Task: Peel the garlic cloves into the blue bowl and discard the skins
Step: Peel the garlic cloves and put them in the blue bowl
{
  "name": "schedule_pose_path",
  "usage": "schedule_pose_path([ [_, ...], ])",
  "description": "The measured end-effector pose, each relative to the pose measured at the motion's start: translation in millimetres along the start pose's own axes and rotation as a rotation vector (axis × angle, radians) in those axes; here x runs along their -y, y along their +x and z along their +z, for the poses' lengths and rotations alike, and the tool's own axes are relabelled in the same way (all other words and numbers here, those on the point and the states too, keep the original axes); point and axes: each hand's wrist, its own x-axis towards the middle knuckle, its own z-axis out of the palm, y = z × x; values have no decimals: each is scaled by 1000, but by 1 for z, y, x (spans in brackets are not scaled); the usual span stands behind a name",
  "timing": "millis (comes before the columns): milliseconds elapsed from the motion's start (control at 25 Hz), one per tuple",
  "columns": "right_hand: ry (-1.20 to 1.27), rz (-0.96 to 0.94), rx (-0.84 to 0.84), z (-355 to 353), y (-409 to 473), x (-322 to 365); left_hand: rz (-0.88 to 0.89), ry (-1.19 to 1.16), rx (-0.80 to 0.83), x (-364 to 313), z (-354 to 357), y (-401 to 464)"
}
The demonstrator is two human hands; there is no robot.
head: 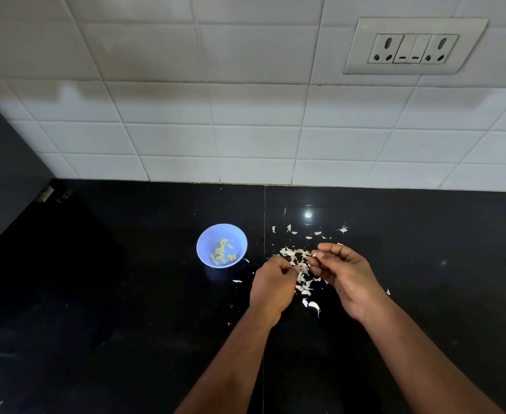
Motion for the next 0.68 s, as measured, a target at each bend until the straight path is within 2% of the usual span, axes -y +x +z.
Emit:
schedule_pose_path([
  [120,-279,-50,19,4,2,0,-11,-28,-26,0,-8,0],
  [280,-516,-136,103,31,5,1,-41,-12,-12,2,-22,0],
  [520,-763,-305,238,108,22,1,-129,5,-5,17,-41,3],
  [680,-877,-282,428,142,28,-7,-121,16,-3,20,-52,5],
])
